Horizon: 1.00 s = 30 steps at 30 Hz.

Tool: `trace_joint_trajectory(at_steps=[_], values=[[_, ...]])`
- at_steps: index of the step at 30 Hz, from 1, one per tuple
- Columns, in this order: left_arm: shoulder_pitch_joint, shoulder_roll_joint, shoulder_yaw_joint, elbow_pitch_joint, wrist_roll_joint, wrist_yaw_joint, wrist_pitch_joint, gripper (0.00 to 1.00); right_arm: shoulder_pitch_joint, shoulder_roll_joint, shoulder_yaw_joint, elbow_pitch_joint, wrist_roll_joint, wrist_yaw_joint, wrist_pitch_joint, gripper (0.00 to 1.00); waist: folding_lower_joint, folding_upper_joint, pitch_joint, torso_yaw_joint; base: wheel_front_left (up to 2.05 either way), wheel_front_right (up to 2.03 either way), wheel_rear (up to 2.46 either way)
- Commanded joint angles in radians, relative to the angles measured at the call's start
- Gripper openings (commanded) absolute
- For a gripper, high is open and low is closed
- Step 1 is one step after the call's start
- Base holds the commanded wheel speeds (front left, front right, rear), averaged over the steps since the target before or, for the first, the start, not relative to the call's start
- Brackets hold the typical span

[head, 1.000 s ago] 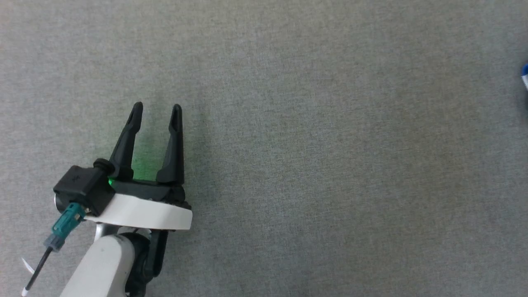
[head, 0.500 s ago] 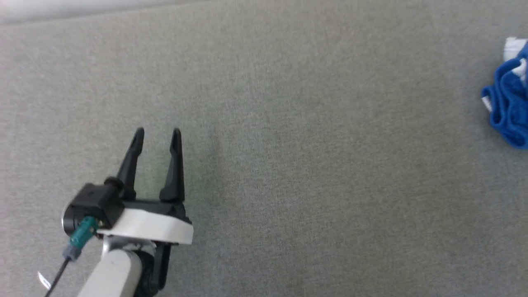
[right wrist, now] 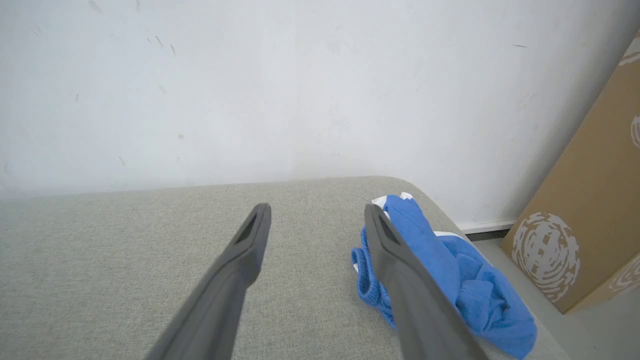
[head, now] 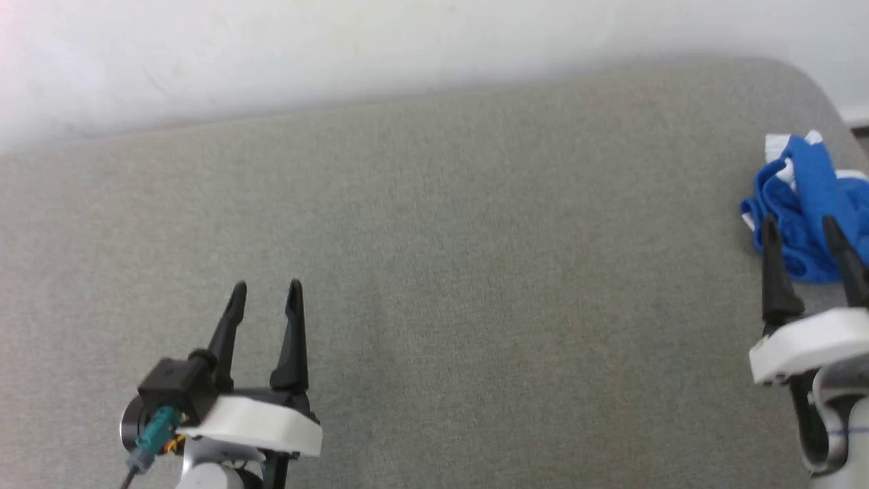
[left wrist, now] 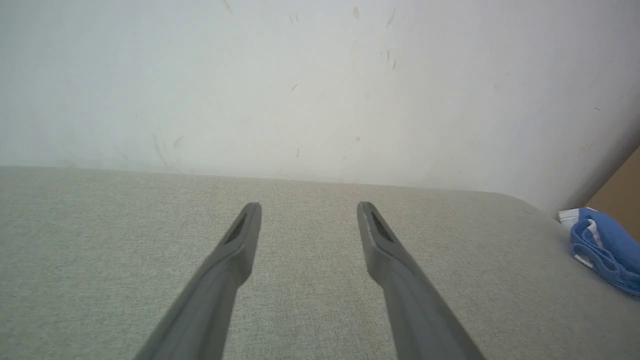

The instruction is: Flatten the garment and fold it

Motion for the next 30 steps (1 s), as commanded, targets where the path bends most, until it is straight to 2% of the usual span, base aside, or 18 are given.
trace_joint_trajectory(at_steps=[1,9,16,22,30], values=[[0.020,-0.005,0.000,0.013,0.013,-0.006,-0.007,1.00,0.035,0.015,0.001,-0.021,-0.010,-0.002,-0.026,1.00,0.0003,0.0000,-0.071,0.017,0.00,0.00,0.00],[0.078,-0.026,-0.027,0.067,0.052,-0.008,-0.008,1.00,0.150,0.036,0.008,-0.053,-0.039,-0.002,-0.077,1.00,0.0003,0.0000,-0.157,0.052,0.00,0.00,0.00],[0.143,-0.065,-0.014,0.092,0.071,-0.019,-0.009,1.00,0.249,0.037,0.000,0.016,-0.016,-0.002,-0.156,1.00,0.0003,0.0000,-0.208,0.074,0.00,0.00,0.00],[0.180,-0.096,0.040,0.109,0.092,-0.030,-0.009,1.00,0.260,0.037,0.024,0.087,-0.033,-0.002,-0.218,1.00,0.0003,0.0000,-0.212,0.073,0.00,0.00,0.00],[0.187,-0.135,0.091,0.117,0.128,-0.067,-0.009,1.00,0.235,0.037,0.047,0.125,-0.050,-0.002,-0.242,1.00,0.0003,0.0000,-0.198,0.079,0.00,0.00,0.00]])
